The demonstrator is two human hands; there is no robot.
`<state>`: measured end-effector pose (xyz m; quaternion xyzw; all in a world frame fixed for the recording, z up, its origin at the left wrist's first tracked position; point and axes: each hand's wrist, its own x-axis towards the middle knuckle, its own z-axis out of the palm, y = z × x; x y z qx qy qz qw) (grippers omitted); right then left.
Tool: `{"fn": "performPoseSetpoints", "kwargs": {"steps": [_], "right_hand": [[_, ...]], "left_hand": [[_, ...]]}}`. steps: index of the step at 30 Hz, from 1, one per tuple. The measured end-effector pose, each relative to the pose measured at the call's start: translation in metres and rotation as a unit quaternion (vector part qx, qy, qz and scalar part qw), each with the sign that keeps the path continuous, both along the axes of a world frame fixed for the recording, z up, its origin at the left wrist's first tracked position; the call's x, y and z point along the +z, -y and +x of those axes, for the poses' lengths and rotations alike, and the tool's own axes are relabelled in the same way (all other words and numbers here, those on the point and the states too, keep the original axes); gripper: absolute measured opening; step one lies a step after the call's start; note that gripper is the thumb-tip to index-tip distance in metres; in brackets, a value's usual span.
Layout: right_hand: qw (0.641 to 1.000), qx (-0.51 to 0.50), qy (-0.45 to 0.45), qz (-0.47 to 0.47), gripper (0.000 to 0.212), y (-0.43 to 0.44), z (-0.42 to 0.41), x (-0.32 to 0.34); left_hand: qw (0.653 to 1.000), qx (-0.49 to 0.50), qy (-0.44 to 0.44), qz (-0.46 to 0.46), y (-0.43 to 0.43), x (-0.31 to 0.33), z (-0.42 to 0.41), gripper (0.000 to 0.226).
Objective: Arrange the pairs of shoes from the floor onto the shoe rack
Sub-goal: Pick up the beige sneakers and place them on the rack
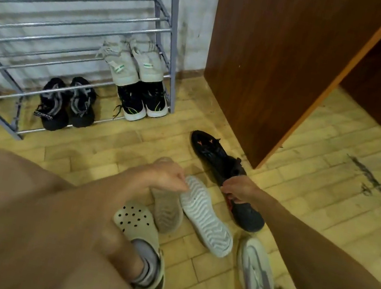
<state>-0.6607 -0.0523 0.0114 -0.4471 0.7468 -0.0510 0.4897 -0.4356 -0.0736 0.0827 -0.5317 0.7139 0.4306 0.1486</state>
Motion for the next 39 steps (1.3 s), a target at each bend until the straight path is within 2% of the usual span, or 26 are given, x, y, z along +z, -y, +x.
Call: {"fn": "performPoseSetpoints", "kwargs": {"steps": [3, 6, 10, 13, 17, 23, 26, 28, 32, 33, 35, 39], "right_hand": [[0.999, -0.018, 0.036, 0.027, 0.040, -0.024, 0.015, -0.033], [0.996, -0.009, 0.057, 0.071, 0.020, -0.036, 0.047, -0.054], [0.996, 0.025, 0.039, 0.079, 0.022, -0.035, 0.093, -0.087], [0.997, 0.027, 0.029, 0.065, 0.033, -0.031, 0.118, -0.101], [0.995, -0.009, 0.035, 0.097, 0.049, -0.024, 0.128, -0.108], [0.993, -0.026, 0.071, 0.092, 0.064, -0.010, 0.129, -0.089], [0.998, 0.061, -0.017, -0.003, 0.056, 0.004, 0.127, -0.069], [0.992, 0.073, -0.074, -0.076, 0.055, 0.013, 0.125, -0.054], [0.952, 0.120, -0.189, -0.211, 0.056, 0.021, 0.112, -0.037], [0.941, 0.141, -0.212, -0.220, 0.054, 0.021, 0.107, -0.036], [0.937, 0.177, -0.242, -0.178, 0.056, 0.018, 0.097, -0.043], [0.939, 0.277, -0.195, -0.066, 0.047, 0.013, 0.090, -0.063]], "left_hand": [[1.000, -0.016, 0.022, 0.005, -0.007, -0.010, -0.001, 0.012], [1.000, 0.000, 0.014, -0.009, -0.007, -0.016, 0.004, 0.011], [1.000, 0.022, 0.017, -0.004, 0.003, -0.019, 0.016, 0.009], [0.998, 0.057, 0.018, -0.005, 0.015, -0.022, 0.027, 0.009], [0.995, 0.096, 0.007, 0.006, 0.021, -0.024, 0.036, 0.012], [0.994, 0.113, 0.012, 0.009, 0.019, -0.028, 0.046, 0.008], [0.992, 0.126, 0.014, 0.011, 0.014, -0.029, 0.050, 0.008], [0.991, 0.131, 0.017, 0.007, 0.013, -0.031, 0.053, 0.007], [0.991, 0.132, 0.017, 0.002, 0.016, -0.036, 0.057, 0.007], [0.990, 0.137, 0.015, 0.003, 0.017, -0.035, 0.058, 0.007], [0.989, 0.151, 0.008, 0.006, 0.018, -0.034, 0.057, 0.015], [0.985, 0.170, -0.013, 0.010, 0.021, -0.031, 0.052, 0.012]]}}
